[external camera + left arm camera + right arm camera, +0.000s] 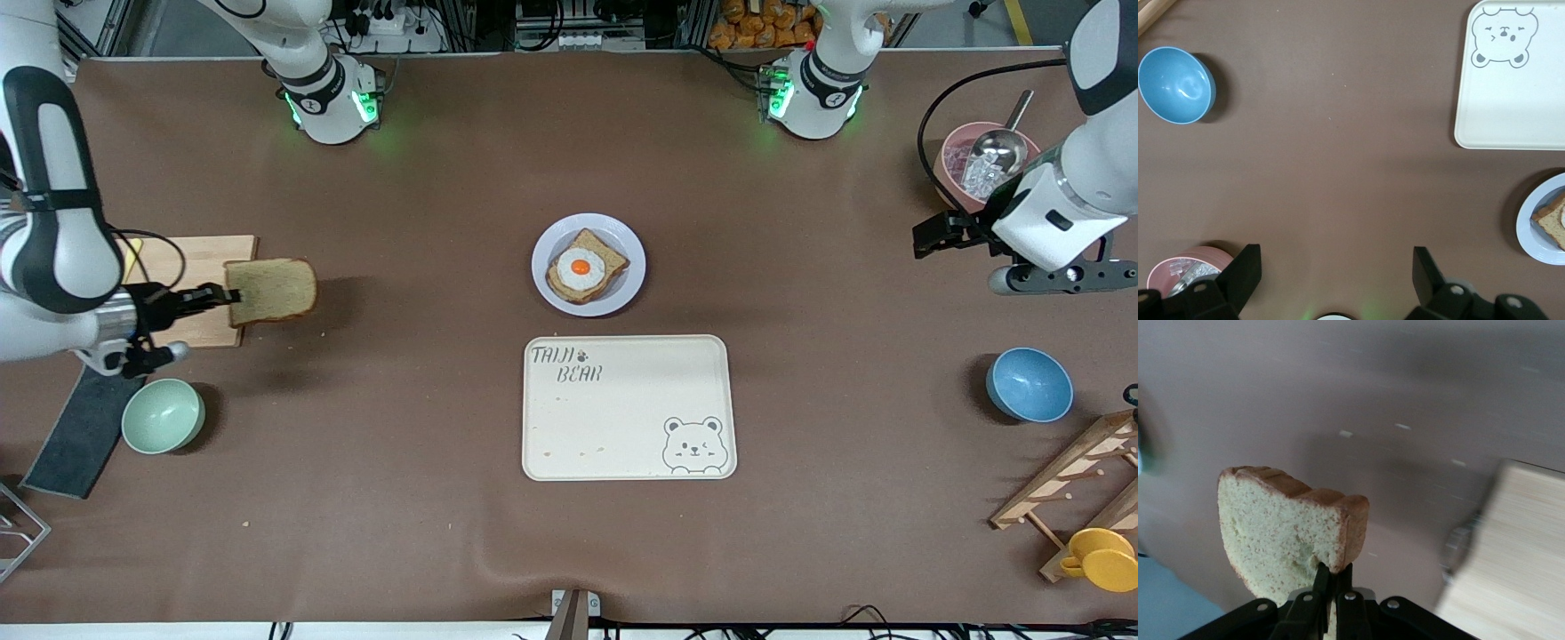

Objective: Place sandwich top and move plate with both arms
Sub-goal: 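Lift the bread slice with the right gripper toward the white plate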

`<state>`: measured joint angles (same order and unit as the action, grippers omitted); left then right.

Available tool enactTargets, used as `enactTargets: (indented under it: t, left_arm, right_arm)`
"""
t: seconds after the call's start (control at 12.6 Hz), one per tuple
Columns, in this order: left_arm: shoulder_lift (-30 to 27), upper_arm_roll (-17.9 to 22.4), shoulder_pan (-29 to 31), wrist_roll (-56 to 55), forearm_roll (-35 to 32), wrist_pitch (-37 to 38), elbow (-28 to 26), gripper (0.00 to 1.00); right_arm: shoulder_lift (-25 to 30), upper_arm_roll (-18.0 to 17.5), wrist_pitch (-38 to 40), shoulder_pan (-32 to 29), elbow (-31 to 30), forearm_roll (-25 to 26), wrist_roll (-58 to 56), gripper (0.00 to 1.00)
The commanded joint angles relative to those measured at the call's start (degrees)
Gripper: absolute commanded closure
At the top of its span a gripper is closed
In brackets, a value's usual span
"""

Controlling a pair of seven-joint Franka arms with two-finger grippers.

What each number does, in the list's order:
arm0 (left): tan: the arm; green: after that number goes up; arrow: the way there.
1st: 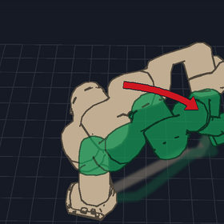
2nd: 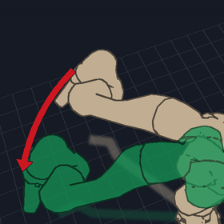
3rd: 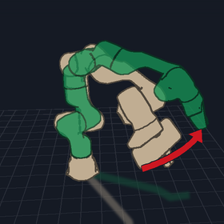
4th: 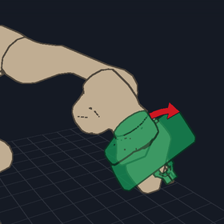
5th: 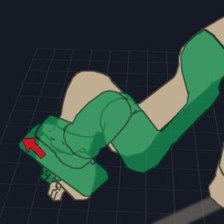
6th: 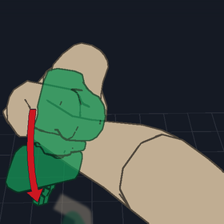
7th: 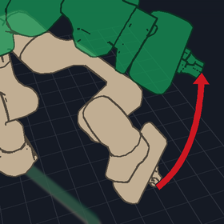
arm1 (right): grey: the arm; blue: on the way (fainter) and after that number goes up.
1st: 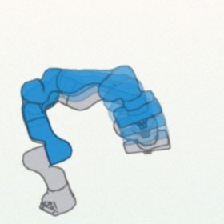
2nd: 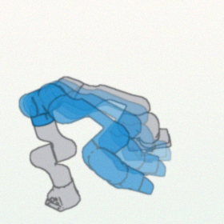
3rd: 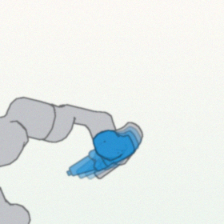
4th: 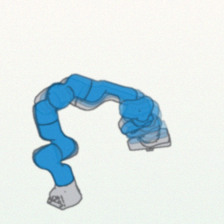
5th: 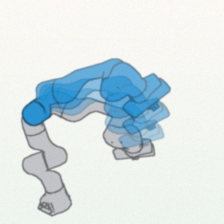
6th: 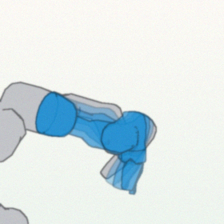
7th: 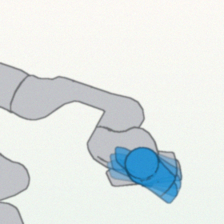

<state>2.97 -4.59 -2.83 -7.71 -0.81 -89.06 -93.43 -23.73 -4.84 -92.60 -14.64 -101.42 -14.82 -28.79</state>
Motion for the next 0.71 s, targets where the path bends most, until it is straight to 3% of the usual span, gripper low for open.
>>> enactTargets:
  t: [0.0, 0.16, 0.4, 0.64]
  left_arm:
    - [-0.5, -0.2, -0.9, -2.6, 0.5, -0.4, -0.5, 0.0]
    - [-0.4, -0.2, -0.9, -2.6, 0.5, -0.5, -0.7, 0.0]
    - [-0.5, -0.2, -0.3, -2.6, 0.5, -0.4, -0.8, 0.0]
    - [-0.9, -0.2, -0.2, -2.6, 0.5, 0.1, -1.3, 0.0]
  right_arm:
    - [0.6, 0.8, 0.4, 7.2, -0.8, -5.5, 3.1, 1.0]
    - [0.4, 0.7, -1.0, 11.9, -1.5, -10.0, 9.6, 1.0]
    - [0.4, 0.8, -4.7, 18.7, -2.4, -13.8, 10.9, 1.0]
    - [0.4, 0.8, -11.6, 23.5, -6.4, -20.7, 11.9, 1.0]
